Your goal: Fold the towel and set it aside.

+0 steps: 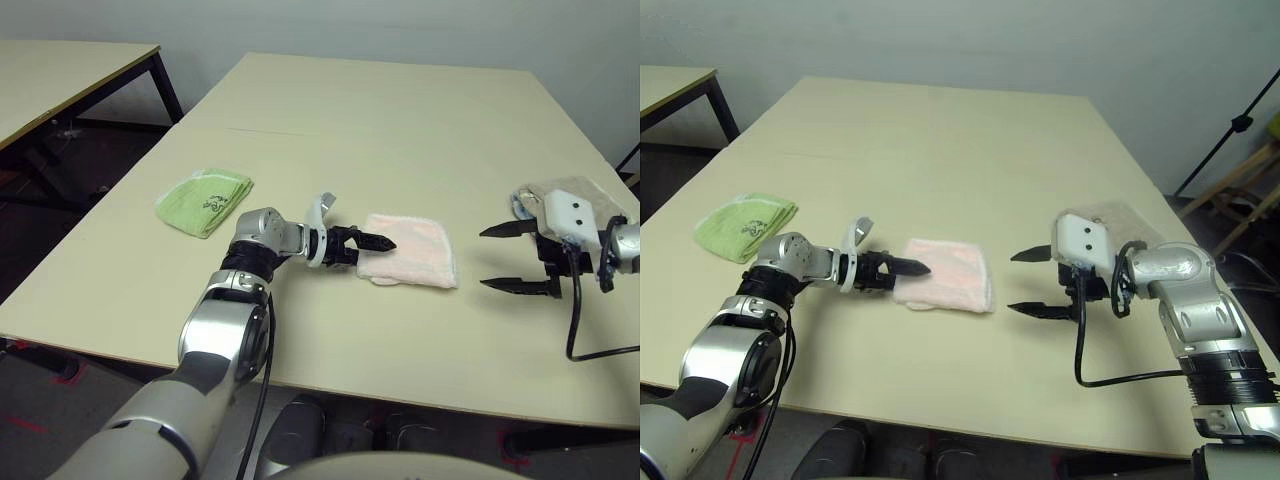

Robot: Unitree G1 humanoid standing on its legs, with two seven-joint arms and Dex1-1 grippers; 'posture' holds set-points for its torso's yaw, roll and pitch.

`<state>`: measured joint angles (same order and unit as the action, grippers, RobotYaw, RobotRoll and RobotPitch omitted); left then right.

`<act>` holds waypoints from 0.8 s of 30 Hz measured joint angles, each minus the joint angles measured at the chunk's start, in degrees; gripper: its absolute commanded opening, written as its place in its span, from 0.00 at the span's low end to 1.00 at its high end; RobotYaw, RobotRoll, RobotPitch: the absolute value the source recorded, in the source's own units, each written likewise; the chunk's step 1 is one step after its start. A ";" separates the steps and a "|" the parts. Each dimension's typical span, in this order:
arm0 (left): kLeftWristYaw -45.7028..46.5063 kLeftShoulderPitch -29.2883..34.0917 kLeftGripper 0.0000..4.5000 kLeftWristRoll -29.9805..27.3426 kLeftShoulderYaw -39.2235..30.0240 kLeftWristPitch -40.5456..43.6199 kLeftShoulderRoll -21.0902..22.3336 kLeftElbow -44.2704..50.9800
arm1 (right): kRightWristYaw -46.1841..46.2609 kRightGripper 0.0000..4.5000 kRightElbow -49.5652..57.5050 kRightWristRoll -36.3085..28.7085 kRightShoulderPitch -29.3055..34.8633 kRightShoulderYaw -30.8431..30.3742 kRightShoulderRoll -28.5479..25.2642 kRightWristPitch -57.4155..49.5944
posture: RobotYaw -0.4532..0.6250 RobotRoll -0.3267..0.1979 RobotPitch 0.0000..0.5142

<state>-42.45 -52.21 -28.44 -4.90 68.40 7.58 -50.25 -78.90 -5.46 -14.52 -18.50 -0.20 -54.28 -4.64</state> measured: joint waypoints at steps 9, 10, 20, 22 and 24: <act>-0.13 -0.01 0.48 0.93 -0.37 -2.23 -1.86 -1.88 | 0.62 1.00 0.33 0.00 0.77 -0.43 0.88 -0.04 | 0.50 0.62 0.07; -0.12 -0.01 0.40 0.93 -0.41 -2.23 -1.95 -1.87 | 0.64 1.00 0.33 0.00 0.77 -0.55 1.08 -0.04 | 0.51 0.62 0.07; 1.25 -0.14 0.01 -3.73 -9.82 -5.83 -1.34 -0.36 | 1.30 1.00 -0.16 0.23 -0.03 -1.19 2.89 0.03 | 0.52 0.62 0.08; 2.50 -0.39 0.01 -5.73 -13.55 -6.78 0.86 0.40 | 1.54 1.00 -0.49 0.39 -0.34 -1.19 2.98 0.14 | 0.52 0.62 0.08; 3.99 -0.87 0.01 -7.28 -17.18 -7.82 4.00 2.02 | 1.59 1.00 -0.91 0.53 -0.35 -1.19 3.01 0.31 | 0.53 0.62 0.08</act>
<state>-38.46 -53.08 -35.73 -22.08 60.58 11.58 -48.23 -77.32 -6.37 -13.99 -18.85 -1.39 -51.28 -4.33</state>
